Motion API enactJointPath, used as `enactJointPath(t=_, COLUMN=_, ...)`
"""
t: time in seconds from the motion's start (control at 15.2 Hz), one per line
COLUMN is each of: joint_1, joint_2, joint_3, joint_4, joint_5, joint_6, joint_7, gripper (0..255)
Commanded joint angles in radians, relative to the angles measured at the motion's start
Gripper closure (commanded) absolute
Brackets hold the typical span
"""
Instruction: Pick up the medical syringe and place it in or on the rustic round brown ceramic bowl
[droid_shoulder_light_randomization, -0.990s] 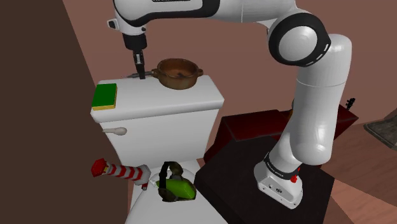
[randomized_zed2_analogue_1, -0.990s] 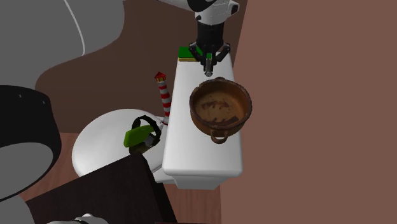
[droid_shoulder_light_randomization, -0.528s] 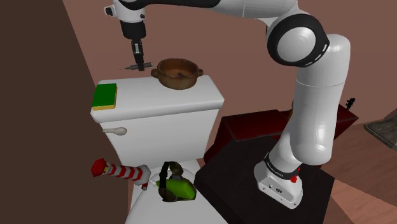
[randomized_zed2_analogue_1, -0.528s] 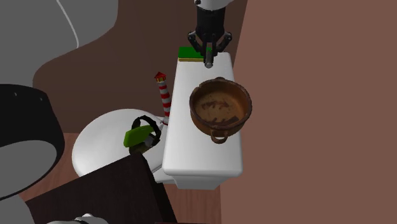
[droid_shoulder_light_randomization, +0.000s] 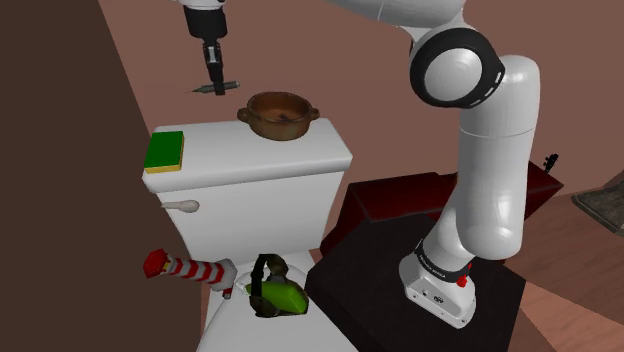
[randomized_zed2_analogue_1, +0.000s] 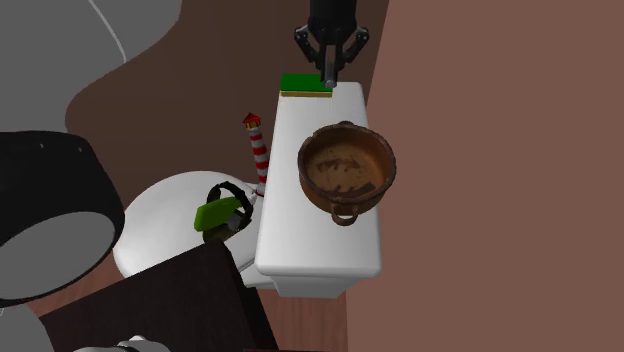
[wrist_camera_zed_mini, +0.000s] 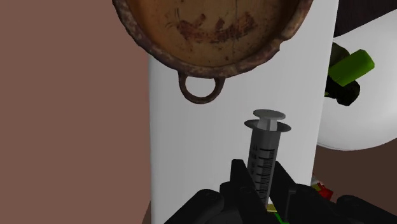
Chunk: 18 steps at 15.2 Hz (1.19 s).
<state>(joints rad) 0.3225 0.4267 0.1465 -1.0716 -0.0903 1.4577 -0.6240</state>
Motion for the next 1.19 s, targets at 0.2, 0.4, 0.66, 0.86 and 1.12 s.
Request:
enactJointPath(t=0.2, joint_1=-0.030, joint_2=-0.070, joint_3=-0.006, joint_4=-0.065, joint_5=0.010, joint_6=-0.004, joint_7=-0.031, gripper=255)
enactJointPath(t=0.4, joint_1=-0.076, joint_2=-0.187, joint_3=-0.021, joint_4=-0.228, joint_5=0.028, joint_6=0.045, joint_7=-0.083, gripper=255)
enactJointPath(t=0.66, joint_1=-0.128, joint_2=-0.314, joint_3=-0.050, joint_4=-0.393, joint_5=0.044, joint_6=0.087, joint_7=-0.159, gripper=255)
enactJointPath(t=0.86, joint_1=-0.162, joint_2=-0.395, joint_3=-0.077, joint_4=-0.491, joint_5=0.051, joint_6=0.106, joint_7=-0.218, gripper=255)
enactJointPath(t=1.12, joint_1=-0.166, joint_2=-0.415, joint_3=-0.082, joint_4=-0.555, joint_5=0.052, joint_6=0.151, joint_7=-0.226, gripper=255)
